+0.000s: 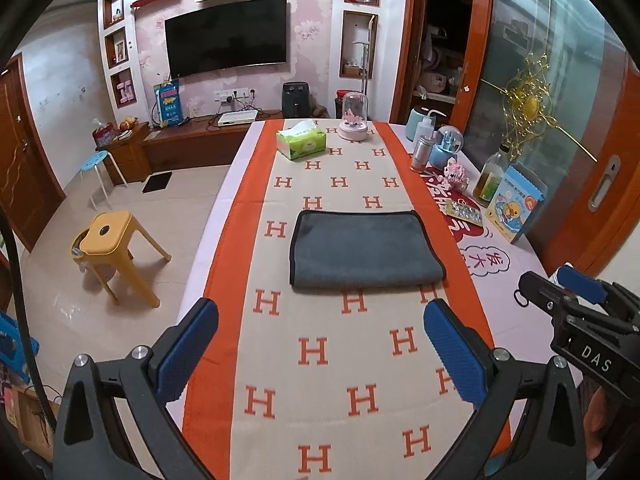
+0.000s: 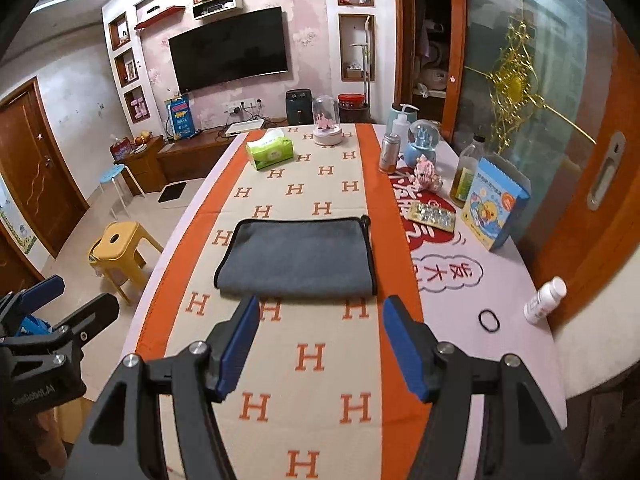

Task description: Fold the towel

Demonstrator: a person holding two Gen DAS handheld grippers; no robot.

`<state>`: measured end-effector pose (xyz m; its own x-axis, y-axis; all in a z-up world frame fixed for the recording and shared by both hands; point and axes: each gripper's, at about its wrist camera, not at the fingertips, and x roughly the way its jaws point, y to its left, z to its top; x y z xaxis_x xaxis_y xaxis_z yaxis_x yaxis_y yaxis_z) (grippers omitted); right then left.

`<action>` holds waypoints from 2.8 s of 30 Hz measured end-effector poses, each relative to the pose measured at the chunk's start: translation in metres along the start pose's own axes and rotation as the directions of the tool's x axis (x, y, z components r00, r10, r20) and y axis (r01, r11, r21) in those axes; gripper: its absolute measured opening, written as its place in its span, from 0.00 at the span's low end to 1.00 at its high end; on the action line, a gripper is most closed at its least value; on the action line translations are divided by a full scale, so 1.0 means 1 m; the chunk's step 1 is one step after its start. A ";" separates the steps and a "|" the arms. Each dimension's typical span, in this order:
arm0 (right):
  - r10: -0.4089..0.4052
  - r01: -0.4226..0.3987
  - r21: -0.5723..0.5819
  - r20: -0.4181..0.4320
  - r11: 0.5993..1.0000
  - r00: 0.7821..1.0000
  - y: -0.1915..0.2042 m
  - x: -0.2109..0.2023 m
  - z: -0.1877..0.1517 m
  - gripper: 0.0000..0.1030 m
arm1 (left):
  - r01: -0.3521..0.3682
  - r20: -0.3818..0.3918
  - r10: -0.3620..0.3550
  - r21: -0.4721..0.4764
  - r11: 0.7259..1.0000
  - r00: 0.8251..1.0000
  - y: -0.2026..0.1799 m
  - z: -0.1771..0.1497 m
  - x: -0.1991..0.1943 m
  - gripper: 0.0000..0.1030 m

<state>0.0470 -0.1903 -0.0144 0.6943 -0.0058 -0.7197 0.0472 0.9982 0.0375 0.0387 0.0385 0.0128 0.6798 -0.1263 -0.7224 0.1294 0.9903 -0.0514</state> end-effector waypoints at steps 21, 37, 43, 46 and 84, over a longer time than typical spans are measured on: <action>0.027 -0.021 0.084 -0.070 0.996 0.997 -0.009 -0.035 -0.059 0.62 | -0.038 -0.009 0.038 -0.011 0.999 0.999 -0.012 -0.039 -0.036 0.99; 0.009 -0.007 0.056 -0.038 0.998 0.999 -0.008 -0.046 -0.062 0.62 | -0.064 -0.018 0.063 -0.016 0.998 0.998 -0.019 -0.045 -0.040 0.99; 0.015 -0.012 0.056 -0.044 0.998 0.999 -0.008 -0.045 -0.063 0.62 | -0.067 -0.023 0.067 -0.019 0.998 0.998 -0.020 -0.048 -0.040 0.99; 0.016 -0.013 0.058 -0.043 0.998 0.999 -0.008 -0.045 -0.064 0.62 | -0.068 -0.024 0.067 -0.017 0.998 0.997 -0.020 -0.049 -0.041 0.99; 0.011 -0.009 0.056 -0.044 0.998 0.999 -0.014 -0.043 -0.055 0.62 | -0.068 -0.037 0.067 -0.008 0.998 0.997 -0.021 -0.055 -0.035 0.99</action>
<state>-0.0232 -0.2003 -0.0218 0.6629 0.0081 -0.7487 0.0811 0.9933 0.0825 -0.0272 0.0250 0.0012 0.6595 -0.0569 -0.7496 0.0771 0.9970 -0.0079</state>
